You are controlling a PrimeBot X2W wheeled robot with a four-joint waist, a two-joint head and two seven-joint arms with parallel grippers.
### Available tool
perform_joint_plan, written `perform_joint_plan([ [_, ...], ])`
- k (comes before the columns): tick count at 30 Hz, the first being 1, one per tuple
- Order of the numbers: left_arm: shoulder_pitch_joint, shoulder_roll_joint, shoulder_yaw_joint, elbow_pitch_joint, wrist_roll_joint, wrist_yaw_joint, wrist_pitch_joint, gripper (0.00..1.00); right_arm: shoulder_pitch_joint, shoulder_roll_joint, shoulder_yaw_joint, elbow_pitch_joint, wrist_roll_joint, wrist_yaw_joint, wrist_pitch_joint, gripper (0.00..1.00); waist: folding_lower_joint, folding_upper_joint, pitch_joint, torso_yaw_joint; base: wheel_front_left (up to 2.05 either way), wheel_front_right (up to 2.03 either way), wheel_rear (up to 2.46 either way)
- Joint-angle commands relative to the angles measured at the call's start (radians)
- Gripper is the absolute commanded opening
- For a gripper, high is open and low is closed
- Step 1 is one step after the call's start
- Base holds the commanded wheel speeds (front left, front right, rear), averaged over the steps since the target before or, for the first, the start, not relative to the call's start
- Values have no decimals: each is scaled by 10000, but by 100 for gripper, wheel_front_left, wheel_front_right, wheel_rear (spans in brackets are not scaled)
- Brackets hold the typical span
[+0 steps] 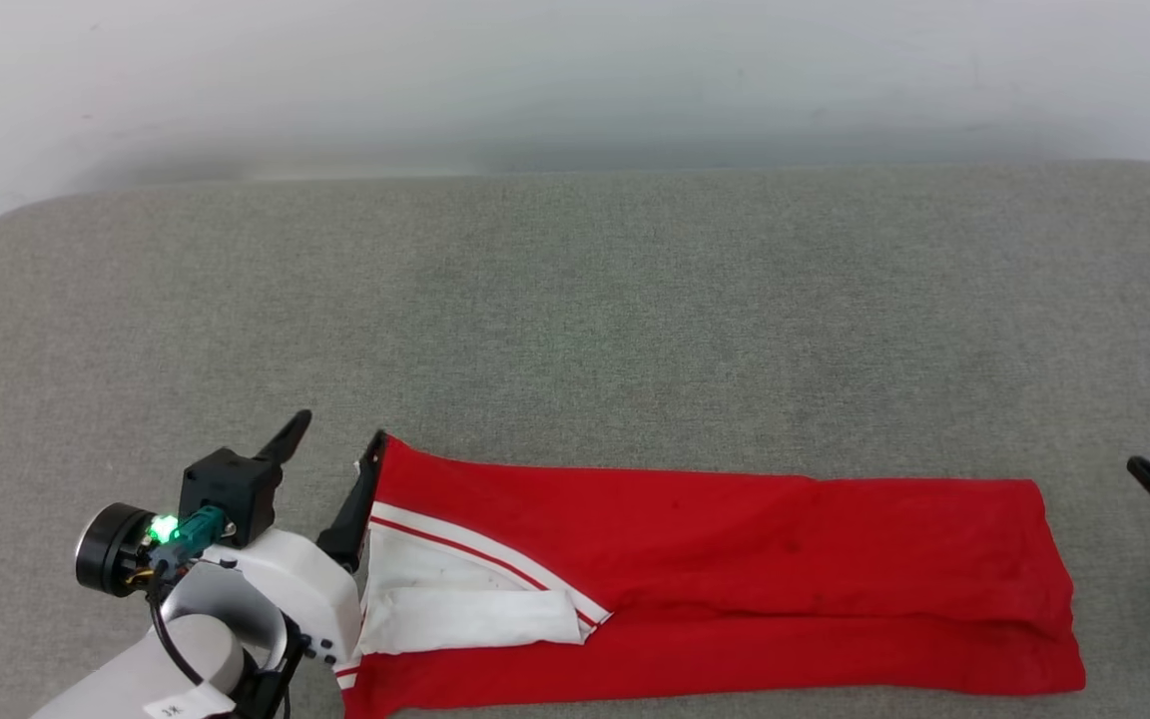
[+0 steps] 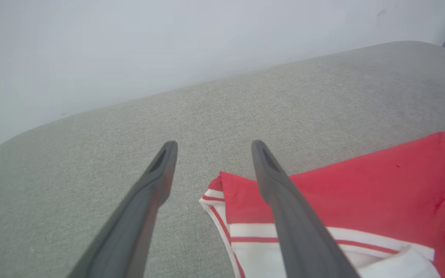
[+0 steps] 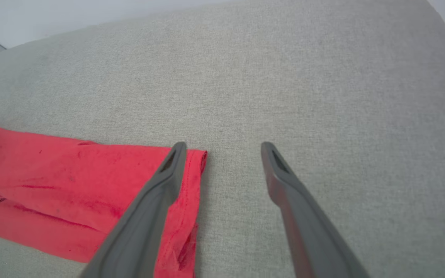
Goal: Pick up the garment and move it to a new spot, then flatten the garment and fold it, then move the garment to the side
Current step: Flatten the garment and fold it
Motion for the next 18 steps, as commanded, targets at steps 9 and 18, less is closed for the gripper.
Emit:
perform_joint_plan([
  [9, 1050, -1150, 2039, -224, 1828, 1097, -319, 100, 789, 1029, -115, 562, 747, -4, 702, 100, 0, 0, 328, 257, 0, 0, 0],
  [18, 2429, -2583, 4110, -675, 3819, 797, -321, 100, 959, 1806, 319, 766, 1089, -4, 1420, 100, 0, 0, 545, 583, 0, 0, 0],
])
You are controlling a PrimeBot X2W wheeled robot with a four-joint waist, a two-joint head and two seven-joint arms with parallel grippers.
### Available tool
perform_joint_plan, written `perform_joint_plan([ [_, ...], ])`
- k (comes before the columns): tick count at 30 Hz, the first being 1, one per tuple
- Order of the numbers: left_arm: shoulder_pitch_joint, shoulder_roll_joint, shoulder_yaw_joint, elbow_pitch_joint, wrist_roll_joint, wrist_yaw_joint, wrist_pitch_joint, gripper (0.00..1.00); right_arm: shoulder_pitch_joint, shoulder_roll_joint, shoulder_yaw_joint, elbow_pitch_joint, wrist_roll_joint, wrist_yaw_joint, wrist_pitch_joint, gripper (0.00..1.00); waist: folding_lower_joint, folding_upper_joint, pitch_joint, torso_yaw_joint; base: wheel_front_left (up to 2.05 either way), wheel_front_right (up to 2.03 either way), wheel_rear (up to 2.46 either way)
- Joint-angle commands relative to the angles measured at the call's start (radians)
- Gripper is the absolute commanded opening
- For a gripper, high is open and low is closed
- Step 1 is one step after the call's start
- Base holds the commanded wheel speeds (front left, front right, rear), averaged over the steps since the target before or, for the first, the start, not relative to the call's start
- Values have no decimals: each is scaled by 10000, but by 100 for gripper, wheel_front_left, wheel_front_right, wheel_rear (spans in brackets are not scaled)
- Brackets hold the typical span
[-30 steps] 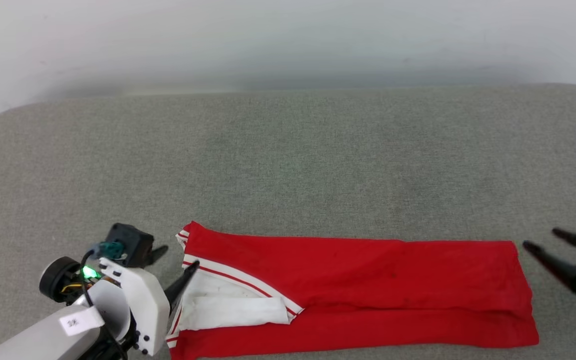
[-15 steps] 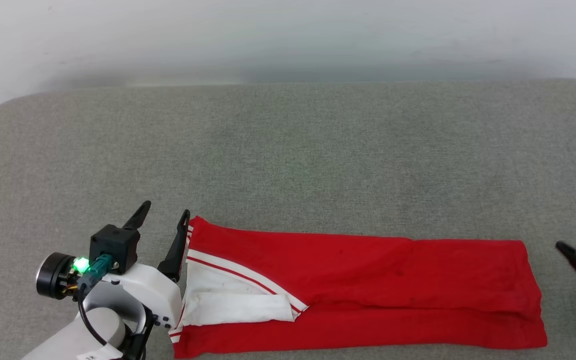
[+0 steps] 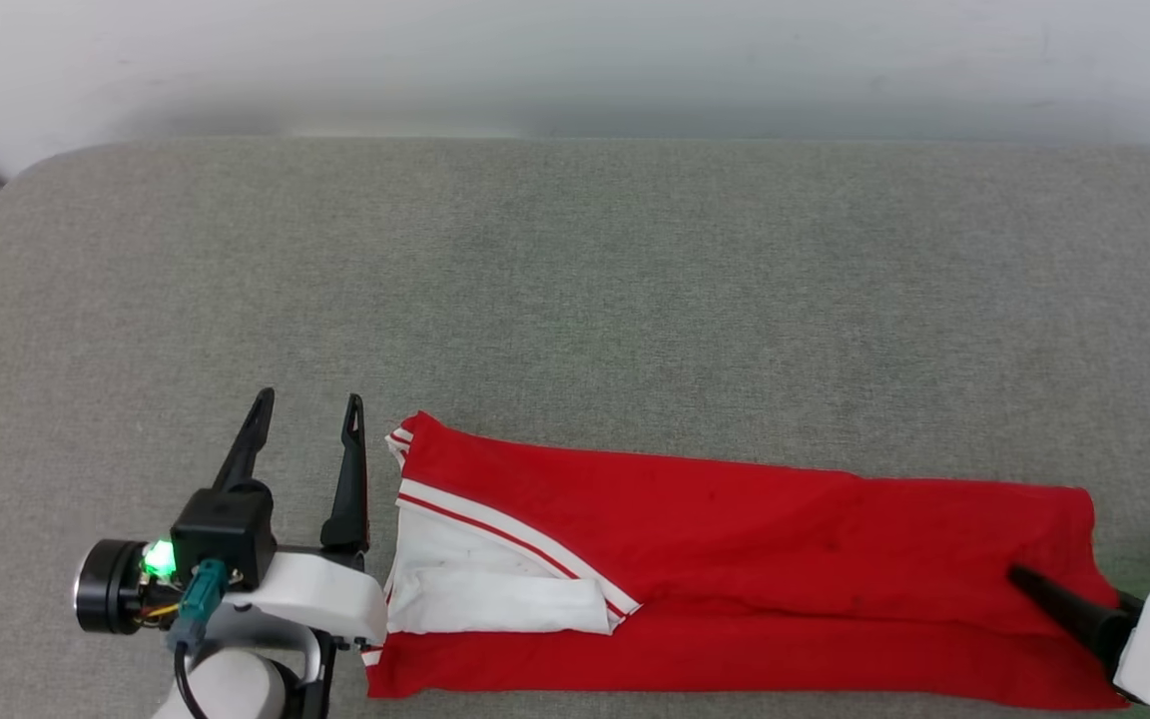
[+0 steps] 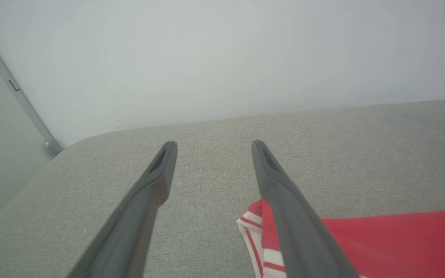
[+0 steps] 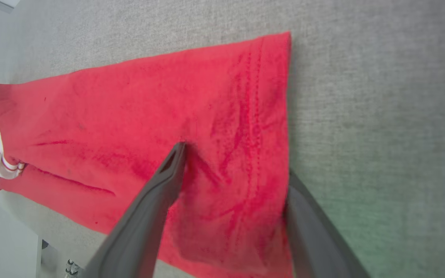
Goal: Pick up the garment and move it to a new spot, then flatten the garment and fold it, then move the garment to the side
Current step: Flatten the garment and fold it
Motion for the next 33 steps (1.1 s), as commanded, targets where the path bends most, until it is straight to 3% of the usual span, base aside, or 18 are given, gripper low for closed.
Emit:
perform_joint_plan([
  [1, 273, -281, 319, -52, 287, -136, -65, 100, 195, 227, 194, 7, 96, -4, 194, 100, 0, 0, 39, 84, 0, 0, 0],
  [8, 929, -1274, 1431, -77, 1272, -777, -58, 100, 113, 636, 733, -85, 247, -4, 550, 100, 0, 0, 31, 226, 0, 0, 0],
  [9, 986, -1384, 1566, -46, 1394, -874, -57, 100, 107, 629, 762, -66, 241, -4, 539, 27, 0, 0, 20, 240, 0, 0, 0],
  [10, 1027, -1524, 1720, -49, 1514, -947, -58, 100, 76, 603, 785, -39, 156, -4, 481, 0, 0, 0, 9, 253, 0, 0, 0],
  [16, 1440, -2057, 2489, -112, 2278, -1364, -57, 100, -145, 281, 616, 128, 14, -4, 91, 0, 0, 0, -189, 248, 0, 0, 0],
  [26, 2073, -2658, 3490, -400, 3206, -1854, -57, 100, 227, -929, 91, 386, 198, -5, -374, 0, 0, 0, -646, 148, 0, 0, 0],
  [33, 2497, -2999, 3959, -611, 3569, -2042, -58, 100, 621, -1527, 77, -455, 291, -4, -211, 0, 0, 0, -870, 56, 0, 0, 0],
])
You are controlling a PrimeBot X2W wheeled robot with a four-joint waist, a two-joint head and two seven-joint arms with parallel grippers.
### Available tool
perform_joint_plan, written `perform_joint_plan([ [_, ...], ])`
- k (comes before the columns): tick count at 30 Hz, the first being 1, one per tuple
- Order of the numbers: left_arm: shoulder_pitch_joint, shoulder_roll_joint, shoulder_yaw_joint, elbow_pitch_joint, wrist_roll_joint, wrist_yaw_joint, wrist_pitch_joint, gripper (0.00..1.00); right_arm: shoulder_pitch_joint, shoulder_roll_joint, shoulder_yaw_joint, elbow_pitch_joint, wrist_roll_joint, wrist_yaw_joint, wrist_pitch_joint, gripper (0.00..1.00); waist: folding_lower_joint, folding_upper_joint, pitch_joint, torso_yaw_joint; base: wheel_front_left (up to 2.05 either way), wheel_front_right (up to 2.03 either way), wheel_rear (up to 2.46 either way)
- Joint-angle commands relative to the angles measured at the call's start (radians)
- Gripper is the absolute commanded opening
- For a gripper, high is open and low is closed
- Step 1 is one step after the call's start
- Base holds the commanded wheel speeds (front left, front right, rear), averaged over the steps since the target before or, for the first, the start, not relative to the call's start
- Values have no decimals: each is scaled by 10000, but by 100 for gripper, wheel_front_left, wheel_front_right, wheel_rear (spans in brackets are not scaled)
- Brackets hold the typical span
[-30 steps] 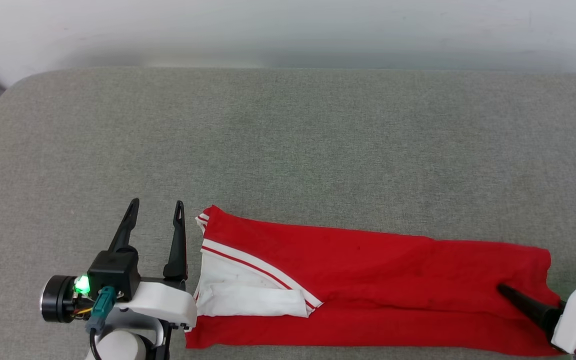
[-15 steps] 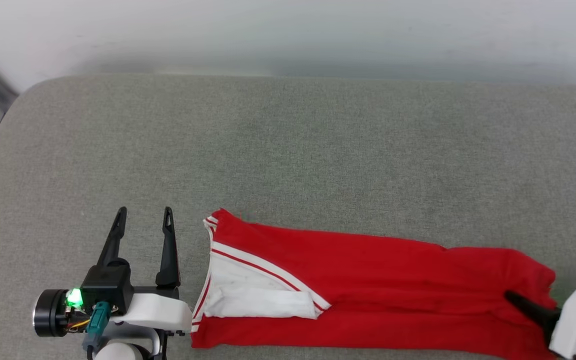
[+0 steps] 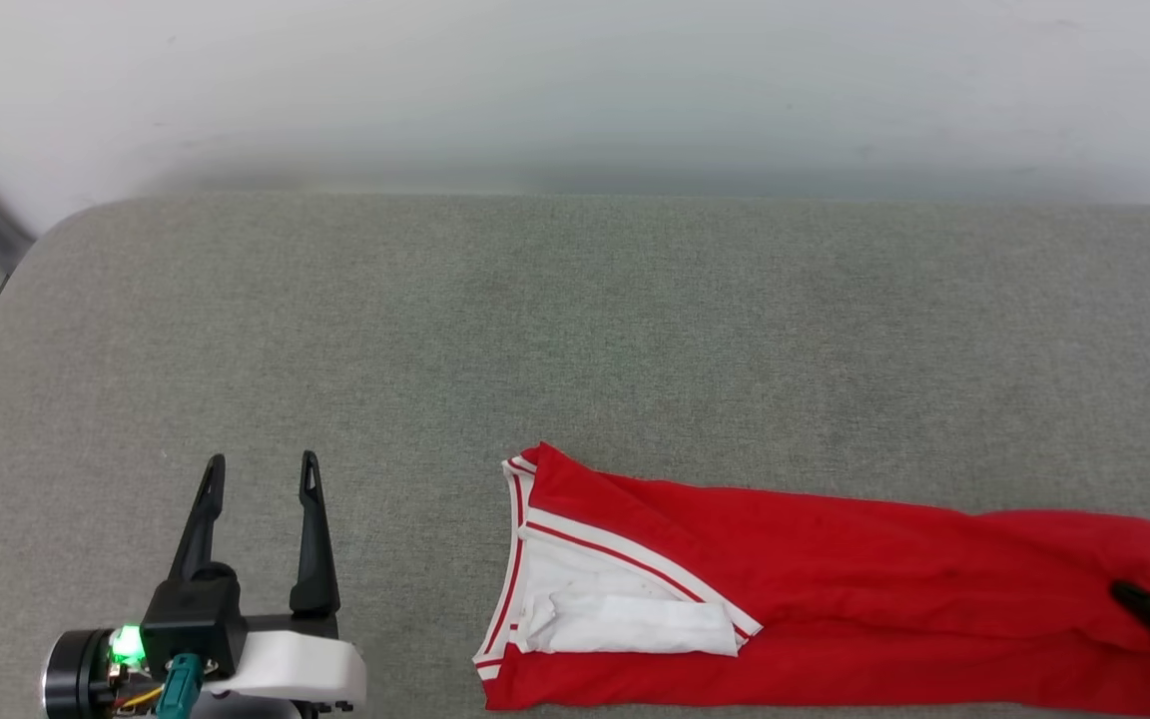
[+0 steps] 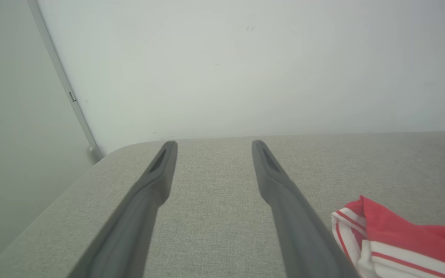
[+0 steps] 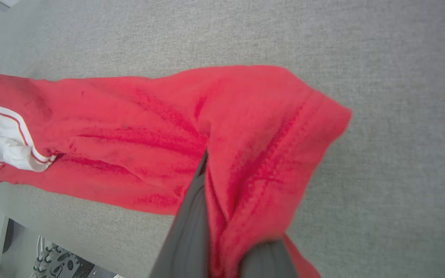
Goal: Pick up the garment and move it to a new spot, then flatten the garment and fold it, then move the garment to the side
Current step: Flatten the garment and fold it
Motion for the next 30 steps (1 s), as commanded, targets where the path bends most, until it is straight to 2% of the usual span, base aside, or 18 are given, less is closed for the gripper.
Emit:
perform_joint_plan([
  [1, 164, -91, 77, -52, 100, -49, -46, 100, 141, -131, 15, -297, -39, -4, 33, 0, 0, -1, -50, -36, 0, 0, 0],
  [3, 323, -197, 244, -65, 223, -181, -45, 100, 149, -249, 118, -1293, -193, -2, 191, 0, 0, -1, -106, -80, 0, 0, 0],
  [4, 323, -197, 244, -65, 223, -181, -45, 100, 149, -249, 118, -1293, -193, -2, 191, 0, 0, -1, -106, -80, 0, 0, 0],
  [8, 422, -361, 417, -115, 359, -345, -45, 100, -157, -208, 236, -2636, -495, -4, 532, 0, 0, -1, -124, -82, 0, 0, 0],
  [15, 223, -658, 559, -123, 604, -609, -46, 100, -1274, 578, 919, -4076, -1195, -2, 1784, 0, 0, -1, 45, 104, 0, 0, 0],
  [23, -72, -960, 587, -115, 773, -812, -37, 100, -3326, 2313, 2374, -3755, -2276, -4, 2857, 0, 0, -1, 487, 404, 0, 0, 0],
  [30, -311, -1133, 599, -85, 849, -954, -37, 100, -4959, 3927, 3871, -2298, -3011, -4, 2998, 0, 0, -1, 890, 578, 0, 0, 0],
])
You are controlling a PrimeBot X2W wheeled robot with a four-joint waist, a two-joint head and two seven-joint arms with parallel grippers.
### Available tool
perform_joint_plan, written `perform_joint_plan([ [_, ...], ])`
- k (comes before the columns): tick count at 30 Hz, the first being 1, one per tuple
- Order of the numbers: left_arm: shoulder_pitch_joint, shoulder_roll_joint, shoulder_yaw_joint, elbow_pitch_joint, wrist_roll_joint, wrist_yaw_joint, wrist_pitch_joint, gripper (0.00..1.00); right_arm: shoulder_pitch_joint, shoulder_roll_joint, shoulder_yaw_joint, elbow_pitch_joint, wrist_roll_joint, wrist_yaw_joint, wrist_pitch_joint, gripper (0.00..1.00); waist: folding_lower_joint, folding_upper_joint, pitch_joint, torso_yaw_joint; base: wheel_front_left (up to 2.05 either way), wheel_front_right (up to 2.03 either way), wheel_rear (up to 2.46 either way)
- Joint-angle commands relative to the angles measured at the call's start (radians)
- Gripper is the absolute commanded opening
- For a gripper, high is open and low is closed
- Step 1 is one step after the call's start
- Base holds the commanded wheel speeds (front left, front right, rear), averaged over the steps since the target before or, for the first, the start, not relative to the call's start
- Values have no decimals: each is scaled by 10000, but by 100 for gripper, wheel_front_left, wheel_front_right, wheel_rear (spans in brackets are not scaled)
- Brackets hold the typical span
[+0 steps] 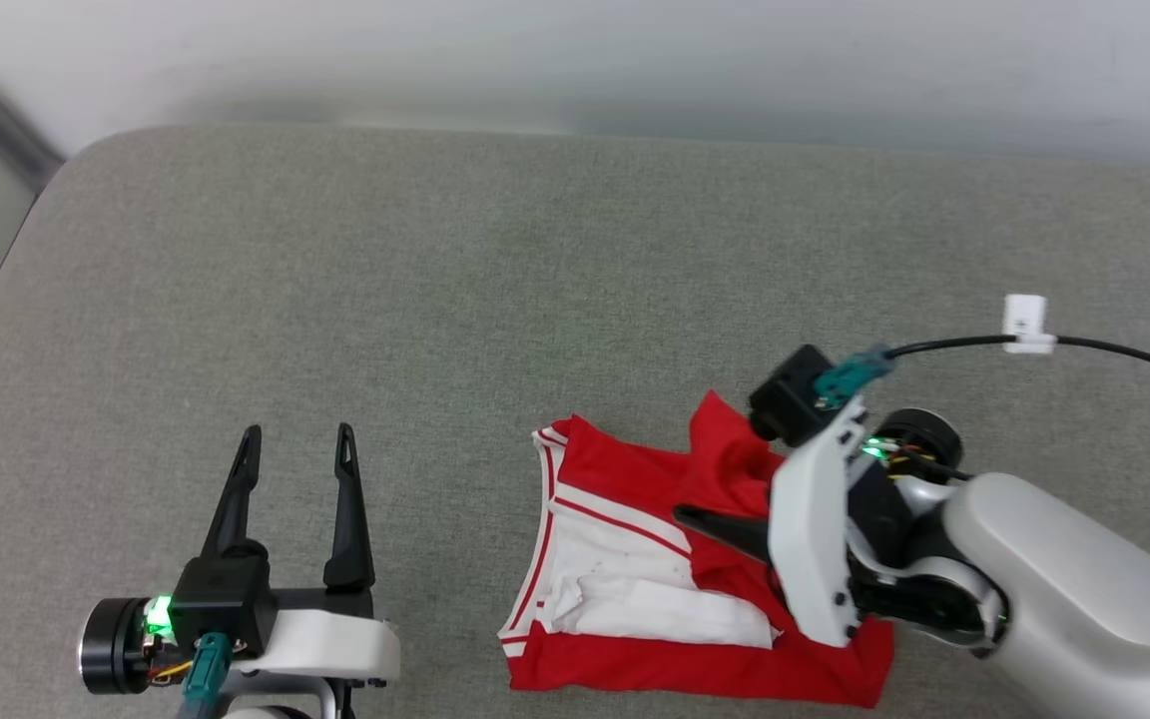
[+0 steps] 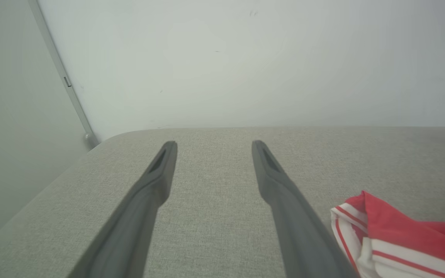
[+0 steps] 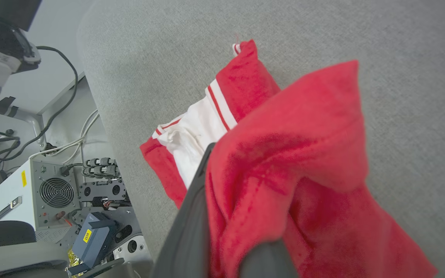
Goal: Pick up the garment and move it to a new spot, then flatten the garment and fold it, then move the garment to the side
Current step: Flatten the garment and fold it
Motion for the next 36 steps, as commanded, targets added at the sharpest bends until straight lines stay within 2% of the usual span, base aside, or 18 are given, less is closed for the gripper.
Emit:
perform_joint_plan([
  [1, -177, -39, 0, 5, 30, -35, -26, 100, -359, 260, 259, 377, -165, -2, -44, 0, 0, 0, 136, 101, 0, 0, 0],
  [7, -414, -172, -48, 53, 85, -121, -26, 100, -935, 1150, 1305, 1978, -346, -2, -414, 0, 0, 0, 415, 335, 0, 0, 0],
  [14, -385, -248, 51, 114, 56, -60, -26, 100, -1150, 1306, 2106, 2897, -135, -2, -1152, 0, 0, 0, 494, 411, 0, 0, 0],
  [15, -326, -258, 82, 131, 54, -58, -26, 100, -1137, 1317, 2172, 2828, 37, -2, -1253, 45, 0, 0, 444, 380, 0, 0, 0],
  [16, -258, -267, 114, 154, 57, -62, -24, 100, -1172, 1293, 2167, 2708, 180, -2, -1425, 100, 0, 0, 383, 341, 0, 0, 0],
  [22, -54, -283, 276, 248, 85, -161, -24, 100, -1553, 501, 2170, 1746, 126, -2, -2917, 100, 0, 0, -148, -49, 0, 0, 0],
  [26, 63, -271, 424, 266, 124, -278, -24, 100, -1619, -206, 1544, 1373, -355, -2, -4402, 100, 0, 0, -522, -379, 0, 0, 0],
  [31, 289, -265, 571, 299, 188, -343, -24, 100, -1038, -571, -234, 1842, -1588, -3, -6425, 100, 0, 0, -908, -793, 0, 0, 0],
  [36, 525, -239, 736, 256, 207, -394, -24, 100, 84, -206, -2597, 2432, -3242, 0, -7934, 100, 0, 0, -1162, -1171, 0, 0, 0],
])
